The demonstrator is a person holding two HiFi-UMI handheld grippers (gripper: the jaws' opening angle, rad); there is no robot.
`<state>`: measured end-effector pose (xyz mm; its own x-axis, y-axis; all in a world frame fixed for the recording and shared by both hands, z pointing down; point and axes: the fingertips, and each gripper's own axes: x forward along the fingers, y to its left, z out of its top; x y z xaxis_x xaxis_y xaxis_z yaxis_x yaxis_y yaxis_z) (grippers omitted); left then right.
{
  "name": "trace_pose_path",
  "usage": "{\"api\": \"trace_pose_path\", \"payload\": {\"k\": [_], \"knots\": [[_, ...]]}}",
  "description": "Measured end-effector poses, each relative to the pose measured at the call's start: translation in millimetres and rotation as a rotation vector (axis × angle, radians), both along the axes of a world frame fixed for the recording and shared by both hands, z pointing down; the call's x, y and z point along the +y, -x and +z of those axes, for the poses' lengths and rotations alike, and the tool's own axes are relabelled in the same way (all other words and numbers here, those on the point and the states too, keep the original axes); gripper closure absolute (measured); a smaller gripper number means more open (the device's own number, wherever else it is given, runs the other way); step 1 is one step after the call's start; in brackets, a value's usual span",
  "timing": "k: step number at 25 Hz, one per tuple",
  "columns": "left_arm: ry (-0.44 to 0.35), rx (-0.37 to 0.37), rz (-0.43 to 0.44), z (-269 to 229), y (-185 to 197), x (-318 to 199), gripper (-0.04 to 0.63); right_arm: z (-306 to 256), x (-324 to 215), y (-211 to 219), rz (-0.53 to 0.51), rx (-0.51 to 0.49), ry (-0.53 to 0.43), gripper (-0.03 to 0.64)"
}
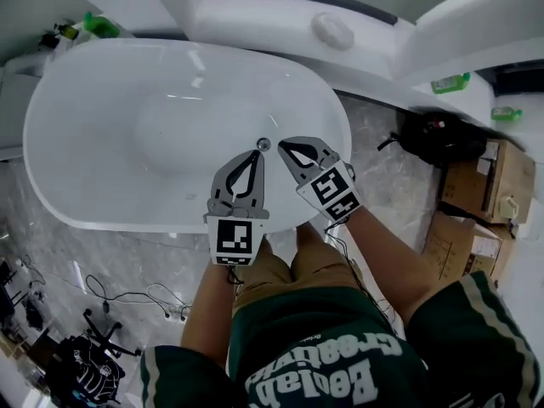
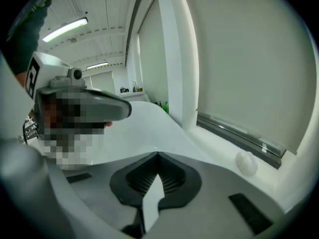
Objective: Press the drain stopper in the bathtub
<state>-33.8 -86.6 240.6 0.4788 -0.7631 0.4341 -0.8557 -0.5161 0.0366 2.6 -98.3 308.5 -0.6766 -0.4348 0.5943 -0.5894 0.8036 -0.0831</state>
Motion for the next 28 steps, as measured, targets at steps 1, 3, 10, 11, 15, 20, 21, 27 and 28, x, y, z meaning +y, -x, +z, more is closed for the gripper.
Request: {"api": "trace_pose_path", "payload": {"k": [1, 3, 10, 11, 15, 20, 21, 27, 28], "knots": [[-0.002, -0.001, 0.0, -8.7, -1.3, 3.0, 0.589, -14.3, 1.7, -1.9, 0.006, -0.016, -0.008, 0.603], [-0.011, -0.006, 0.004, -26.9, -1.9, 6.7, 0.589, -41.2, 7.4, -3.0, 0.006, -0.05, -0.022, 0.603], [-0.082, -0.025, 0.019, -97.5, -9.9, 4.4, 0.589, -121.9, 21.5, -13.3, -0.032, -0.133, -0.097, 0.603], [-0.096, -0.036, 0.02, -105.3, -11.3, 3.9, 0.589, -132.4, 21.5, -16.6, -0.039, -0.138, -0.118, 0.603], [-0.115, -0.053, 0.004, -125.9, -11.8, 8.0, 0.589, -162.7, 26.2, -25.1, -0.064, -0.14, -0.204, 0.602], [-0.14, -0.049, -0.028, -149.0, -20.4, 15.7, 0.589, -188.4, 37.5, -33.9, -0.069, -0.174, -0.232, 0.603], [-0.147, -0.053, -0.023, -152.4, -24.4, 17.3, 0.589, -193.9, 39.7, -36.8, -0.067, -0.183, -0.235, 0.603], [-0.187, -0.083, 0.01, -169.4, -48.2, 22.9, 0.589, -226.7, 47.4, -56.0, -0.064, -0.253, -0.264, 0.603], [-0.195, -0.087, 0.011, -172.8, -52.0, 23.2, 0.589, -231.3, 47.7, -60.7, -0.061, -0.272, -0.262, 0.602]]}}
